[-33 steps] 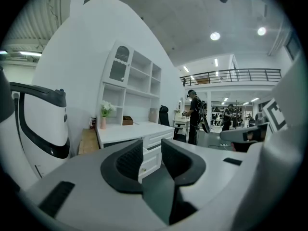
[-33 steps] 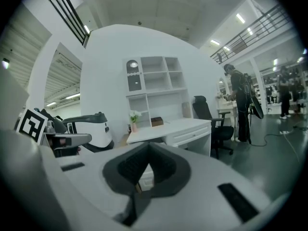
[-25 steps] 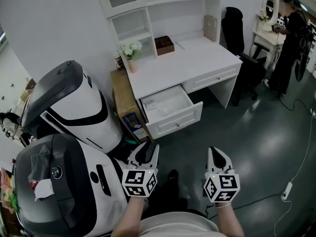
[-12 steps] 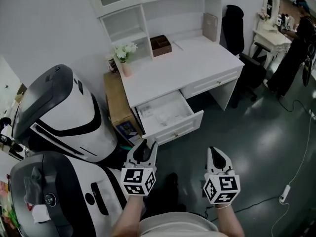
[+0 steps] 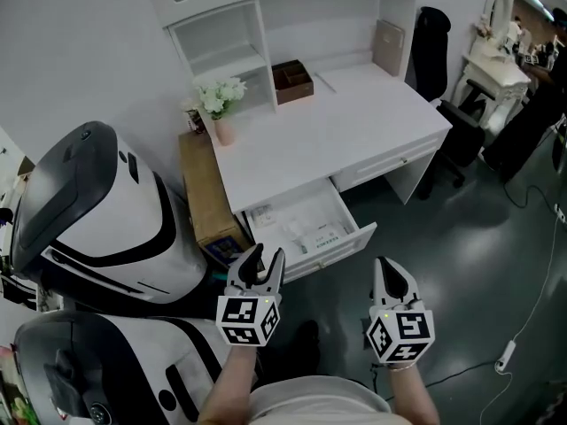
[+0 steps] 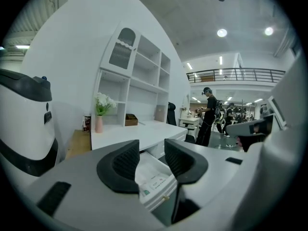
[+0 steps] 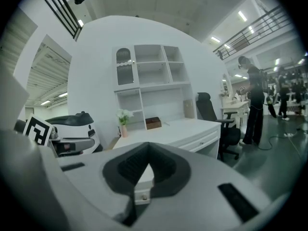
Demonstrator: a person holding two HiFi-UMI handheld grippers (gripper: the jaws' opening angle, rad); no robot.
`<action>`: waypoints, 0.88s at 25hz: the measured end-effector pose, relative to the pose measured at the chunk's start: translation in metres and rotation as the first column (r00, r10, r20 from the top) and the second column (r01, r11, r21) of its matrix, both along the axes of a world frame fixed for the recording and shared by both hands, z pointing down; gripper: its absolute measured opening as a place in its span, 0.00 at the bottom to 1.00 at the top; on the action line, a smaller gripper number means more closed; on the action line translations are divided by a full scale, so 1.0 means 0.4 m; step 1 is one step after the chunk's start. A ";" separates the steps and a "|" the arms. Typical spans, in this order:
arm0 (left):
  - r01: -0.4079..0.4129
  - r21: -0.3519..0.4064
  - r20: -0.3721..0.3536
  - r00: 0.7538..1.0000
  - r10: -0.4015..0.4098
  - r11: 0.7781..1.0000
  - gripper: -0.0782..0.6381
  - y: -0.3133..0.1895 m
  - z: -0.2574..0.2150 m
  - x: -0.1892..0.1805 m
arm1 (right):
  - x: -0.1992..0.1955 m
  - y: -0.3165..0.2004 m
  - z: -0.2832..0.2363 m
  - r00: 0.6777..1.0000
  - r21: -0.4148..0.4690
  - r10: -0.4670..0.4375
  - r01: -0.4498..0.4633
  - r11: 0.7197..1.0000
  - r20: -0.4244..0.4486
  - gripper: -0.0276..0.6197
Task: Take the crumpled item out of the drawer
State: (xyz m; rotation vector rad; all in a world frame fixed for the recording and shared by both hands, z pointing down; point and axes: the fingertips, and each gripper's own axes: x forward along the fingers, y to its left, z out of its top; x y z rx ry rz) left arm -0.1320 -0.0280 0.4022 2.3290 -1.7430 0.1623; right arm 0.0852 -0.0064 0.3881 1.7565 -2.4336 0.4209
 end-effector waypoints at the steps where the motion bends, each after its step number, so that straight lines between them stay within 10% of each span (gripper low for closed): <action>1: -0.004 -0.001 0.001 1.000 0.004 1.000 0.31 -0.021 0.001 -0.007 | -0.007 -0.021 -0.003 1.000 0.002 0.002 -0.002 1.000 0.000 0.05; 22: -0.058 -0.028 -0.008 0.998 0.058 0.998 0.31 -0.246 0.025 -0.073 | -0.076 -0.232 -0.063 0.999 0.036 0.050 -0.050 0.998 -0.008 0.05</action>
